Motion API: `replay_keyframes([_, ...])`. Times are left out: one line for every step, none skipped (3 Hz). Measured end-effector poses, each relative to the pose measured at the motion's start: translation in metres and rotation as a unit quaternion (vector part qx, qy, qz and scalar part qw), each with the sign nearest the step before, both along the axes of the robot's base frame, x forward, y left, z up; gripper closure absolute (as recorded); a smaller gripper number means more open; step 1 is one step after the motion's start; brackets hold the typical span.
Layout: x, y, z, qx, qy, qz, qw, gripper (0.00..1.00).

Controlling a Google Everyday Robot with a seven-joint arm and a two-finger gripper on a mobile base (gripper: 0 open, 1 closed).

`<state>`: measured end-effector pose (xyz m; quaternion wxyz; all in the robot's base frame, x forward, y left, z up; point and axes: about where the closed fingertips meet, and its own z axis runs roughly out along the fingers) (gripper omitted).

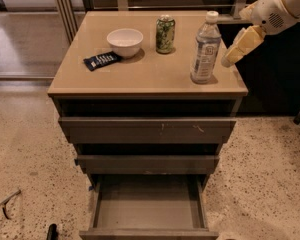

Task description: Place blue plastic bottle into bottom drawer

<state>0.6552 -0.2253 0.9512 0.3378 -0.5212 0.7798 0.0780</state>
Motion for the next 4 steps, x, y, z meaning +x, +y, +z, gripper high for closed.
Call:
replay_keyframes([0.021,0.025,0.001,0.054,-0.002,0.021,0.9983,0.0])
replay_keyframes([0.036,0.048,-0.001,0.089,-0.002,0.04,0.9952,0.0])
replay_keyframes([0.046,0.068,-0.008,0.108,0.003,0.056,0.9926,0.0])
replay_keyframes([0.048,0.071,-0.009,0.111,0.004,0.058,0.9922,0.13])
